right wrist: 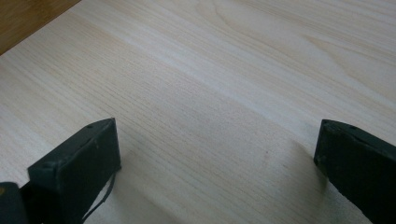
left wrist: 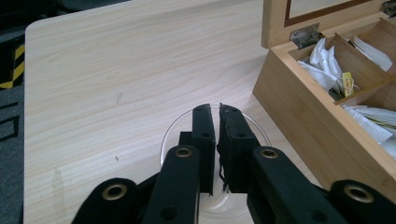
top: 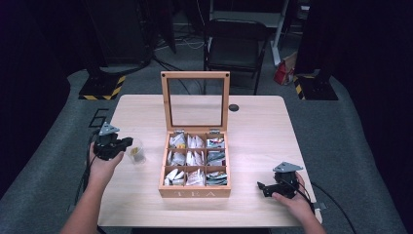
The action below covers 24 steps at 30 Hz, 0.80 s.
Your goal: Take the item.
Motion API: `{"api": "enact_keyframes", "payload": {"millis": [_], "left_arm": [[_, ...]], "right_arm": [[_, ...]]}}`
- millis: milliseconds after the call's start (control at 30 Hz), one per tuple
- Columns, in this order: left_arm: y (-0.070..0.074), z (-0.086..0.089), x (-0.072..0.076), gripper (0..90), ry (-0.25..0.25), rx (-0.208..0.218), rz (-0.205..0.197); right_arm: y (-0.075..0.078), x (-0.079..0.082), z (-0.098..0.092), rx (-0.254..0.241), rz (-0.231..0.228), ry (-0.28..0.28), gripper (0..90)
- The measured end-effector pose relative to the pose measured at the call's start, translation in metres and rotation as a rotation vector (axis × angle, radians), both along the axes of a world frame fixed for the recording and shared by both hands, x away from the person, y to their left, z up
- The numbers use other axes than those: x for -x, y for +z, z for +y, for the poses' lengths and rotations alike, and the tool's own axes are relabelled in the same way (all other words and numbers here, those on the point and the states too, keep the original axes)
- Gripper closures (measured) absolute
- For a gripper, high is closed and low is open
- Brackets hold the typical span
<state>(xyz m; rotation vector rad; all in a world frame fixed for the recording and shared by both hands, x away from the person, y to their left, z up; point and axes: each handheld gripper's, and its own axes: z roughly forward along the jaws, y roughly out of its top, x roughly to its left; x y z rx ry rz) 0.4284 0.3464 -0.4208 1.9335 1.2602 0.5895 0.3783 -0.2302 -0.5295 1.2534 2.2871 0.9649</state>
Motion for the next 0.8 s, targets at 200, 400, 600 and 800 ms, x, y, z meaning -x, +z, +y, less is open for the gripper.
{"api": "enact_keyframes", "payload": {"millis": [200, 400, 600, 800], "left_arm": [[0.001, 0.002, 0.001, 79.3, 0.004, 0.005, -0.01], [0.003, 0.004, 0.003, 74.3, 0.006, 0.028, -0.013], [0.005, 0.003, 0.007, 64.9, -0.013, 0.059, -0.005], [0.012, -0.001, 0.012, 56.2, -0.052, 0.075, -0.023]], "right_arm": [[0.0, 0.0, 0.0, 0.002, -0.001, -0.001, 0.0], [0.0, 0.0, 0.0, 0.001, 0.0, 0.001, 0.0], [0.0, 0.0, 0.0, 0.001, 0.0, 0.002, 0.0], [0.0, 0.0, 0.0, 0.006, 0.0, 0.001, 0.0]]}}
